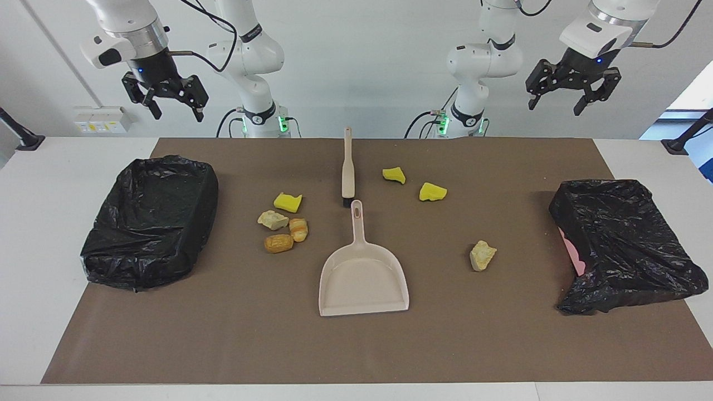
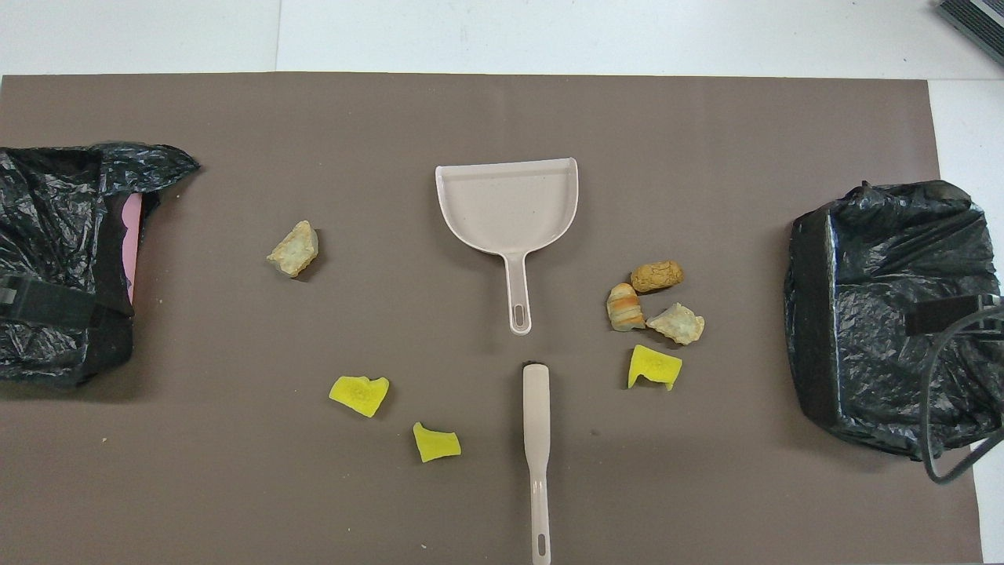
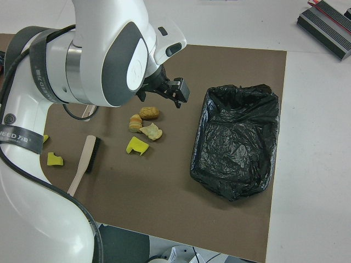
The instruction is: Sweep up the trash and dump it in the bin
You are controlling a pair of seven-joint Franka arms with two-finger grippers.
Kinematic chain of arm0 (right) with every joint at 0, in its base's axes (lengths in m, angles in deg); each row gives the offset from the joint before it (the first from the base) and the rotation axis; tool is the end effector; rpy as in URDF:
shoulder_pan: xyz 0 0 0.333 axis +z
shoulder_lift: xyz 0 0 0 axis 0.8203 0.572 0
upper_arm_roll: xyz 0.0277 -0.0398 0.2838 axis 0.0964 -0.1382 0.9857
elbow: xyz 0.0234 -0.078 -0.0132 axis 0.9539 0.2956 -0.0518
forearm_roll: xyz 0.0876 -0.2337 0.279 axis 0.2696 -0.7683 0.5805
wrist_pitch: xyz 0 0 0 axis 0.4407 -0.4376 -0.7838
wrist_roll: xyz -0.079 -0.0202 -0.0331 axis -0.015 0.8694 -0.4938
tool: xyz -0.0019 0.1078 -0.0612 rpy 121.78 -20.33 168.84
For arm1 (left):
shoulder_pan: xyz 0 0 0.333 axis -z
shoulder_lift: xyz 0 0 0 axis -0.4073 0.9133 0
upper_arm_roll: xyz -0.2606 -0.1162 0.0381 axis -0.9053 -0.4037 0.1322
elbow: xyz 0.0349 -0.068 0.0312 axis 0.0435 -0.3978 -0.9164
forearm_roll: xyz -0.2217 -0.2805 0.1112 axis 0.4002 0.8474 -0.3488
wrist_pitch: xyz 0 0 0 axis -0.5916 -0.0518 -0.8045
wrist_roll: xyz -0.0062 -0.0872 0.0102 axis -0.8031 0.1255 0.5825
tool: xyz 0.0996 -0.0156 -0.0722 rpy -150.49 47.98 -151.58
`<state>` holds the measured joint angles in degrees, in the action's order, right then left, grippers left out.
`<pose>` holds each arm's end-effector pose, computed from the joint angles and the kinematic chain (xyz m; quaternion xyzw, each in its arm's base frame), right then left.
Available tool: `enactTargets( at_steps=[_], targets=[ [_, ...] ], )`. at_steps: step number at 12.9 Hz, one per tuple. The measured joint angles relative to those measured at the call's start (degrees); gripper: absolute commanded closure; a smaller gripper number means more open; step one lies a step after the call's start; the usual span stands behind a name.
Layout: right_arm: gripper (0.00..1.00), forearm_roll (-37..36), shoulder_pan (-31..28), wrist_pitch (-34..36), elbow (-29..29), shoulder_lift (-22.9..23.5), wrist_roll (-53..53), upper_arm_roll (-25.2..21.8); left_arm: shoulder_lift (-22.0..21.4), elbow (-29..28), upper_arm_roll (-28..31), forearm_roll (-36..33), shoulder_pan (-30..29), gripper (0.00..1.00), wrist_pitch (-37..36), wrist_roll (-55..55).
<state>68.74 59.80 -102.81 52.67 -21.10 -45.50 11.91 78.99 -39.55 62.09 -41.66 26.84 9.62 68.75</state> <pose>0.4709 -0.0200 0.6114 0.9990 -0.0438 -0.0022 0.0062 0.4806 -0.0752 0.6568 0.9921 -0.1228 -0.0230 0.0074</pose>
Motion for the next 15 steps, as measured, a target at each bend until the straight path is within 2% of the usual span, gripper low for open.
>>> enactTargets(
  at_steps=[3,8,11,15],
  targets=[
    [0.00,0.00,0.00,0.00,0.03,0.00,0.00,-0.01,-1.61,-2.60,-1.51,0.96,0.78,0.00,0.46,0.15],
    [0.00,0.00,0.00,0.00,0.06,0.00,-0.04,-0.01,-4.95,-9.57,-2.04,1.47,7.61,0.00,4.78,6.90],
    [0.00,0.00,0.00,0.00,0.08,0.00,-0.04,-0.01,-5.42,-13.57,-2.17,1.78,13.04,0.00,7.47,10.98],
    [0.00,0.00,0.00,0.00,0.13,0.00,-0.04,-0.01,-5.69,-22.19,-2.34,1.92,23.03,0.00,16.74,21.66]
  ],
)
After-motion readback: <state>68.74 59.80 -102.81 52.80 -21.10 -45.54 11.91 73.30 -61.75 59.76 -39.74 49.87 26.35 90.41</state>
